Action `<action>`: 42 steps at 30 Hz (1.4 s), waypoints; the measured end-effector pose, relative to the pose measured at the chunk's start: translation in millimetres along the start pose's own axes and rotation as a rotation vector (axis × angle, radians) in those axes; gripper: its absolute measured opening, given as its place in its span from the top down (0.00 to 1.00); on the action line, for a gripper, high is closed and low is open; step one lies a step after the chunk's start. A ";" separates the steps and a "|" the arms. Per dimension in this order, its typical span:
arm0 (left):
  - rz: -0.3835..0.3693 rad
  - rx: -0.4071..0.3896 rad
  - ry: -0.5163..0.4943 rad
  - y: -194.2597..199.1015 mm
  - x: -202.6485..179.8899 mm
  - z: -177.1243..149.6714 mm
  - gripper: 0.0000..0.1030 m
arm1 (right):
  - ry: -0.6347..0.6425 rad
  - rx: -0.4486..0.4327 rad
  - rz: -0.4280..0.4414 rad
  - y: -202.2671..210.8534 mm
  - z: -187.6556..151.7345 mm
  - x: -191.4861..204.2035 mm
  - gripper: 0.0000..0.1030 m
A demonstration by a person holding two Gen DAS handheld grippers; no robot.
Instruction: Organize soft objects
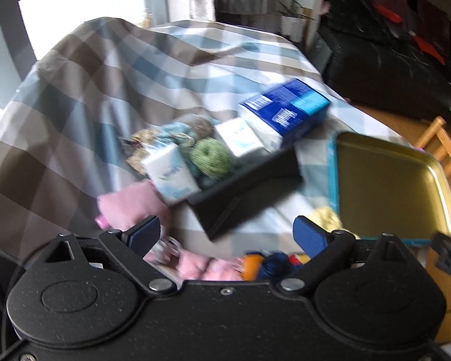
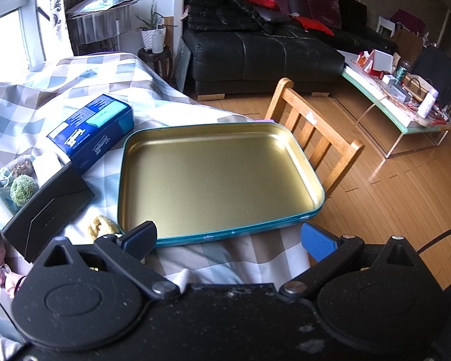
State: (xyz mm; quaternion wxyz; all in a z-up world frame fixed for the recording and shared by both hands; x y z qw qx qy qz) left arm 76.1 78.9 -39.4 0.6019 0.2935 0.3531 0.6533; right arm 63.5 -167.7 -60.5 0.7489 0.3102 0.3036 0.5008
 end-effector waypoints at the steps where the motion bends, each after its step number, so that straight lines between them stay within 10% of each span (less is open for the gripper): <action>1: 0.011 -0.002 0.013 -2.9 9.2 5.5 0.11 | 0.006 0.001 0.003 0.0 0.3 2.6 0.01; 12: 0.083 0.001 0.031 -27.1 65.6 37.5 0.12 | 0.030 0.129 0.190 -10.8 -6.3 55.6 0.01; 24: 0.003 0.016 -0.022 -40.7 52.5 34.1 0.12 | 0.185 0.229 0.368 -16.6 -40.5 132.2 0.08; 39: -0.024 -0.009 0.005 -28.7 49.0 28.2 0.11 | 0.323 0.266 0.317 -67.5 -67.9 184.5 0.01; 42: -0.015 -0.012 0.000 -28.0 48.9 26.3 0.11 | 0.316 0.253 0.363 -62.0 -66.8 183.2 0.22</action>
Point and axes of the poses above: each gripper's, at about its wrist camera, not at the fingertips, and y roughly against the way its jaws point, x to its left, z to its top, the point moved 6 cm from there along -y, roughly the way its jaws point, and after that the axes turned 2 degrees about -z, right-handed, at the moved point
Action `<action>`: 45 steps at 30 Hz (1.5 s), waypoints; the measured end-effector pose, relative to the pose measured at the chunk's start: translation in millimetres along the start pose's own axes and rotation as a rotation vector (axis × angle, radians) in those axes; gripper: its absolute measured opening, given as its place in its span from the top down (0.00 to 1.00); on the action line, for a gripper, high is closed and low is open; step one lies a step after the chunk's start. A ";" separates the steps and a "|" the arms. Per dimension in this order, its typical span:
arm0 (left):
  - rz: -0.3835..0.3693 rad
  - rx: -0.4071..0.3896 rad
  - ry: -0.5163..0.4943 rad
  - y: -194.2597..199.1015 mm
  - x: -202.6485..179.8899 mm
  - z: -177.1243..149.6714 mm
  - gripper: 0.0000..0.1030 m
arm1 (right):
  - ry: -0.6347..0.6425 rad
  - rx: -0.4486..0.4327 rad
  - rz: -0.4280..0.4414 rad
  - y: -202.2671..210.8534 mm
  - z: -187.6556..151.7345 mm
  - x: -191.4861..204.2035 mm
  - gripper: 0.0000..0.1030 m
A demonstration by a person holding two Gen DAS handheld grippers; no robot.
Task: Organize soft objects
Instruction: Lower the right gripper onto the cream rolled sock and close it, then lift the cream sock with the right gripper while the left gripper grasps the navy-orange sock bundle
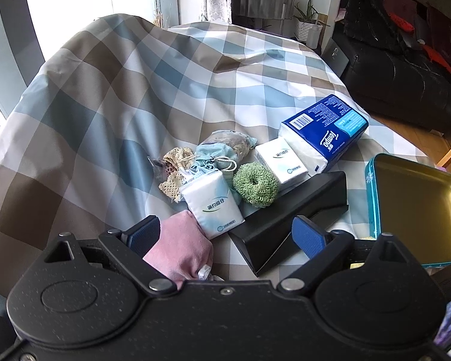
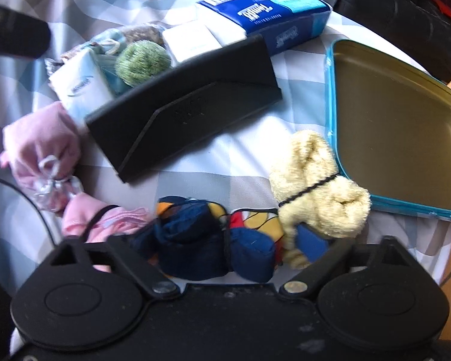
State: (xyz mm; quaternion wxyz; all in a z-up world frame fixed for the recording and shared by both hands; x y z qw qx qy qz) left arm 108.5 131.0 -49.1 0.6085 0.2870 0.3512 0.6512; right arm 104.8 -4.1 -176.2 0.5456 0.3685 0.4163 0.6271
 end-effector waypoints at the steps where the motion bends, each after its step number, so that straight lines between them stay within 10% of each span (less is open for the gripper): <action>1: 0.002 0.000 0.000 0.1 -0.2 -0.7 0.11 | -0.001 -0.008 0.014 4.2 1.3 -0.2 0.30; 7: 0.000 -0.001 0.001 0.5 -1.1 -2.1 0.11 | -0.035 -0.054 0.058 28.5 5.5 -10.4 0.50; 8: 0.002 0.000 0.001 0.2 -1.3 -2.6 0.11 | -0.045 -0.059 0.068 31.9 5.7 -13.1 0.57; 9: 0.004 0.002 0.000 -0.5 -1.5 -3.6 0.11 | -0.055 -0.060 0.095 35.4 6.0 -14.9 0.93; 12: 0.009 0.004 -0.005 -1.7 -2.3 -5.9 0.11 | -0.104 -0.068 0.163 49.5 9.8 -19.5 0.96; 20: 0.002 0.014 -0.023 -5.3 -6.9 -8.7 0.11 | -0.213 -0.107 0.100 59.7 21.9 -60.6 0.88; 26: -0.008 0.033 -0.054 -10.5 -18.0 -15.9 0.11 | -0.414 -0.009 0.048 31.3 17.7 -102.7 0.56; 32: -0.027 0.048 -0.101 -13.0 -33.3 -24.6 0.11 | -0.311 -0.011 0.015 9.3 24.4 -83.0 0.11; 35: -0.033 0.055 -0.120 -14.2 -38.2 -28.4 0.11 | -0.240 0.005 0.005 0.6 21.7 -69.1 0.12; 38: -0.039 0.059 -0.131 -15.4 -41.2 -30.4 0.11 | -0.202 0.029 -0.034 -6.6 16.4 -67.9 0.53; 45: -0.055 0.061 -0.181 -16.0 -52.8 -37.0 0.11 | -0.254 0.006 0.011 14.7 19.9 -80.6 0.64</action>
Point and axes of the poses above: each gripper's, at about its wrist camera, not at the fingertips, and y roughly against the way its jaws point, x to its left, z to its top, the point moved 6 cm from there along -y, roughly the way its jaws point, and after that the axes turned 2 degrees about -z, right-handed, at the moved point
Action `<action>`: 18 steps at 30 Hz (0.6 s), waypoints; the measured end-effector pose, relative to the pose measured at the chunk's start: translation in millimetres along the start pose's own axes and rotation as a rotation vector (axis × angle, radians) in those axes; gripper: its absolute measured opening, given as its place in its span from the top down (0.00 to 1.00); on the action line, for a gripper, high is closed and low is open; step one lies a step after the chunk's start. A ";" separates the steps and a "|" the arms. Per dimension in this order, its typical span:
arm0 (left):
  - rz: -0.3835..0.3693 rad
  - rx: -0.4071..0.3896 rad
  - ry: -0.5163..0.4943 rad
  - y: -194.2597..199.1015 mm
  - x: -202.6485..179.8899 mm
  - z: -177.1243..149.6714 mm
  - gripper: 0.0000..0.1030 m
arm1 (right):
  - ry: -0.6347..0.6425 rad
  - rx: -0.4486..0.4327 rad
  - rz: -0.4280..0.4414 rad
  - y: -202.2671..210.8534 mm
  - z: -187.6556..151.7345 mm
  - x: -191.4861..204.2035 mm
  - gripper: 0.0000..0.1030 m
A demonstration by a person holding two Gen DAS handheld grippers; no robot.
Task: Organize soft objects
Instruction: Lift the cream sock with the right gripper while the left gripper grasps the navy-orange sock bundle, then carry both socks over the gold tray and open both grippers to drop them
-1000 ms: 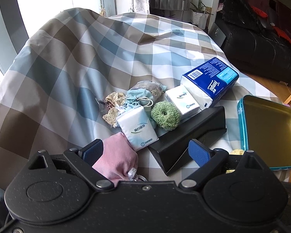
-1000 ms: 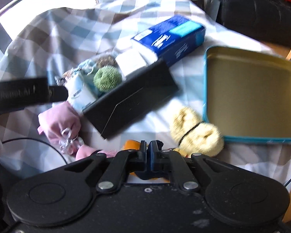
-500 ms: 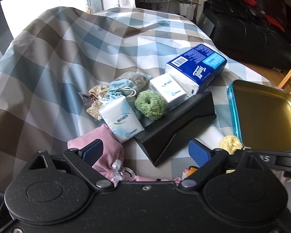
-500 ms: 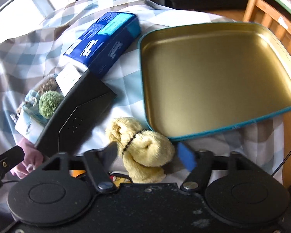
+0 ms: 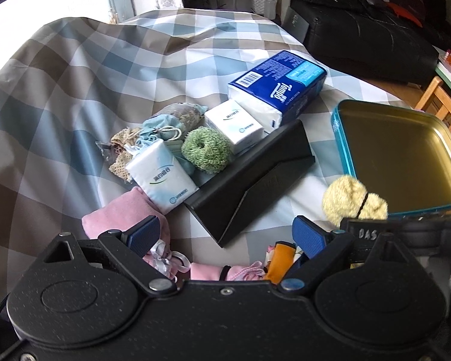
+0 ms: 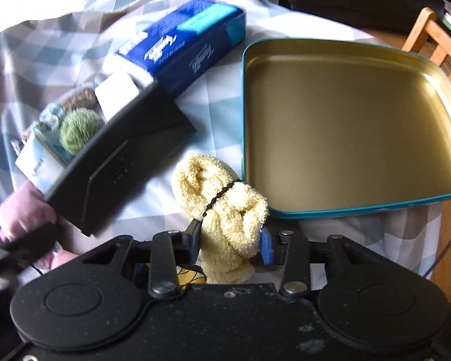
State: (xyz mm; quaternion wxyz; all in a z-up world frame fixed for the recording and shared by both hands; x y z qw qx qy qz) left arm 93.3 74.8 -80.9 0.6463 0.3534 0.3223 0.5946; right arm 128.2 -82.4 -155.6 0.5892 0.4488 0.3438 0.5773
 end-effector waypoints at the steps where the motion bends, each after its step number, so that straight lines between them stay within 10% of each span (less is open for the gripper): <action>1: -0.004 0.001 -0.012 -0.6 -3.4 -1.2 0.11 | -0.010 -0.006 0.006 7.0 1.9 -2.2 0.64; 18: 0.008 0.021 -0.258 -29.2 -88.8 -40.4 0.11 | -0.100 -0.159 -0.104 59.9 26.7 -45.6 0.63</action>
Point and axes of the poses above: each gripper's, at about its wrist camera, not at the fingertips, and y roughly against the way its jaws point, x to its left, z to its top, the point moved 6 cm from there along -y, roughly the way its jaws point, and after that the axes turned 2 degrees about -z, right-handed, at the moved point
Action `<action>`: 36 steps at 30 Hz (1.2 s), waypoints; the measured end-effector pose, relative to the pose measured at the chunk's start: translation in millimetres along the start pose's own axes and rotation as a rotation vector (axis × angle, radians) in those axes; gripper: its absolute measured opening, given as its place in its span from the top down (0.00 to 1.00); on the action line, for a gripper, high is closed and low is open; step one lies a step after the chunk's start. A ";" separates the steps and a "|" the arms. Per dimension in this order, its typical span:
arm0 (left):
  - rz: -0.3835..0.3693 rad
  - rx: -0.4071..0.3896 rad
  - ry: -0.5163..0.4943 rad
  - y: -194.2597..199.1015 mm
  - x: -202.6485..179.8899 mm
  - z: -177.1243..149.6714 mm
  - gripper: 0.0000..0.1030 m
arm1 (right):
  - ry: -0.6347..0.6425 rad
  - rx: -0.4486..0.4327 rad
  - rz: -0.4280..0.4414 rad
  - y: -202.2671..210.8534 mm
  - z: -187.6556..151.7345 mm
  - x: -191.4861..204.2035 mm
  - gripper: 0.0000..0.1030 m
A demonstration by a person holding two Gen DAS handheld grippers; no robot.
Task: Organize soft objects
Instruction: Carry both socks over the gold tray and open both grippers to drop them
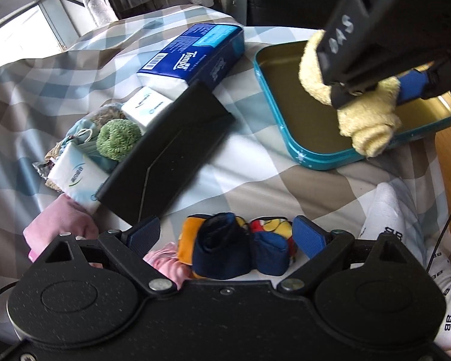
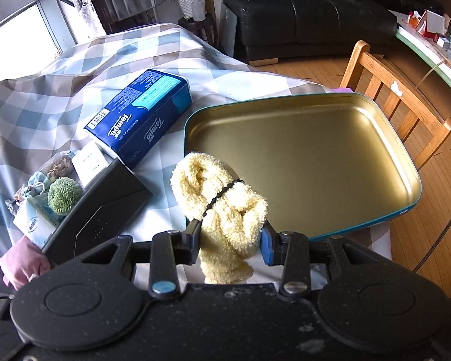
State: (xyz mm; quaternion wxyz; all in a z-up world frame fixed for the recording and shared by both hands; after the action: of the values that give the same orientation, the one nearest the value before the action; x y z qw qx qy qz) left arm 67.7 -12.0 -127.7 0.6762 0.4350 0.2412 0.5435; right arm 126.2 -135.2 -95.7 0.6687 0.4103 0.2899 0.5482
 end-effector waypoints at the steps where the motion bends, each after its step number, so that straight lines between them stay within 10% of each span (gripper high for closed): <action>1: 0.000 0.003 -0.005 -2.5 -2.7 -0.7 0.11 | 0.001 -0.003 -0.004 0.9 -0.4 -0.7 0.63; 12: 0.012 0.082 -0.031 -30.5 -13.2 -11.0 0.19 | -0.008 -0.020 -0.029 1.3 2.0 -3.7 0.63; 36: -0.152 -0.028 0.159 -2.0 8.7 28.6 0.40 | -0.142 -0.027 -0.101 0.4 17.1 -40.9 0.62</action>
State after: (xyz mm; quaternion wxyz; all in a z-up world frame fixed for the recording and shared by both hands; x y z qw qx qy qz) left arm 94.2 -13.2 -113.6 0.7001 0.3616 0.3188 0.5267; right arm 130.9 -178.8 -89.5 0.7196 0.4240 0.2547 0.4873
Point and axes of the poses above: each gripper's, at about its wrist camera, not at the fingertips, and y roughly against the way its jaws point, x to its left, z to its top, the point moved 6 cm from there along -y, roughly the way its jaws point, and after that the axes turned 2 degrees about -z, right-handed, at the moved point
